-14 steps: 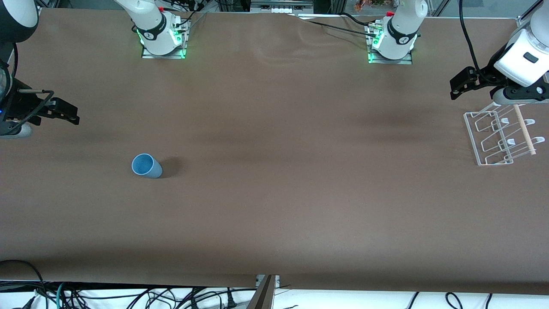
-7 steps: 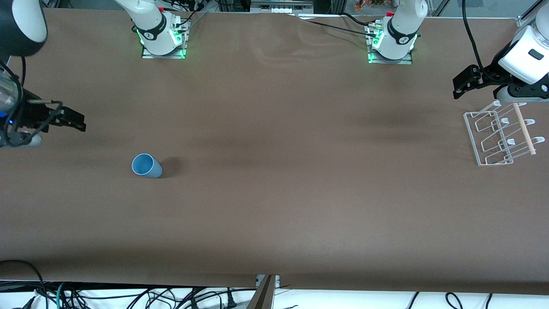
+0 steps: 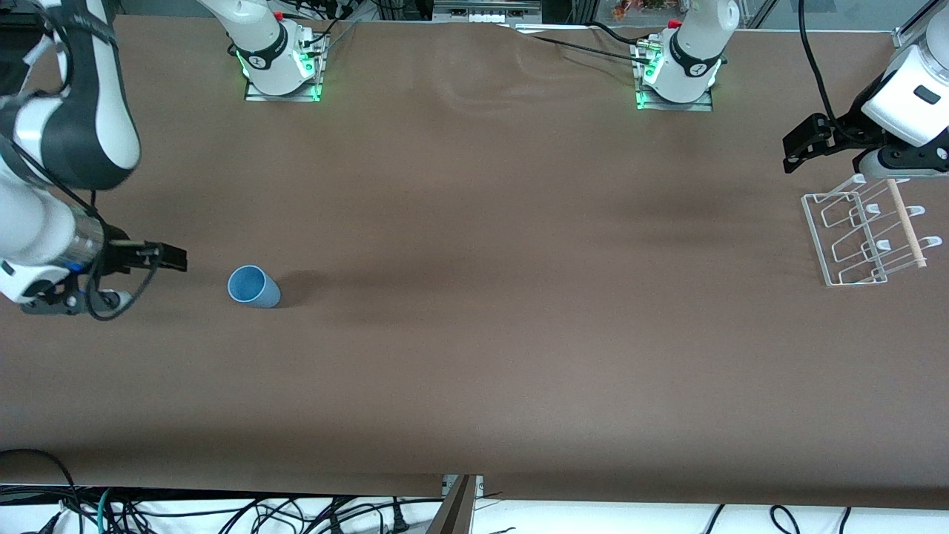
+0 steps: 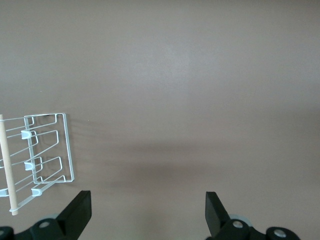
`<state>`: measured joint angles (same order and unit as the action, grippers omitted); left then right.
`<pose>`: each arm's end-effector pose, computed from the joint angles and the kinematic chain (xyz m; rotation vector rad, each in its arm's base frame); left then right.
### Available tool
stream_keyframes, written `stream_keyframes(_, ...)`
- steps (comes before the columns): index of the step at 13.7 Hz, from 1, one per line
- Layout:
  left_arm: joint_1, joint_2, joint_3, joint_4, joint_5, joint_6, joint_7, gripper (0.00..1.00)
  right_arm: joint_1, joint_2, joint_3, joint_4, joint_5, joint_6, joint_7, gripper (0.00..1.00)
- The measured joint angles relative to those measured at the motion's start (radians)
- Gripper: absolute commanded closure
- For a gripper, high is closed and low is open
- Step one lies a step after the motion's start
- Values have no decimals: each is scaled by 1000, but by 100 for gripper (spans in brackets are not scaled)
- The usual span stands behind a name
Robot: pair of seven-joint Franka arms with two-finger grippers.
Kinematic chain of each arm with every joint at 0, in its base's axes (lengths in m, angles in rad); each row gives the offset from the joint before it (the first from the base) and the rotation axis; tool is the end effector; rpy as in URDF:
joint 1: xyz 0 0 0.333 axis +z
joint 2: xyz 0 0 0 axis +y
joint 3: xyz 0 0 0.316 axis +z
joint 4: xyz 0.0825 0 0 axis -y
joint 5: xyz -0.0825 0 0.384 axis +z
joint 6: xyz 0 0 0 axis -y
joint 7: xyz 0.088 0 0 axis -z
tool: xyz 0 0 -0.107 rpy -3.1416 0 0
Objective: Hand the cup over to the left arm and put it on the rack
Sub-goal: 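Move the right gripper toward the light blue cup, then close the right gripper on the blue cup's rim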
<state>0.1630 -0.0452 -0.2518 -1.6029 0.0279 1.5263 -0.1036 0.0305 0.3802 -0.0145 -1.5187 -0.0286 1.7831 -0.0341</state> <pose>0.5339 -0.0477 0.6295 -3.0991 -0.0248 0.0448 0.6590 0.0093 0.4338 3.1031 0.0907 -0.1804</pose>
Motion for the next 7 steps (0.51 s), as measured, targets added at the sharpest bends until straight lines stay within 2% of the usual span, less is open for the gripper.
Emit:
stream_keyframes(4, 0, 6, -3, 0, 0, 23, 1, 0, 1, 113, 0, -4, 25, 31, 0, 0)
stream_keyframes(7, 0, 8, -5, 0, 0, 29, 1, 0, 10, 150, 0, -60, 26, 107, 0, 0)
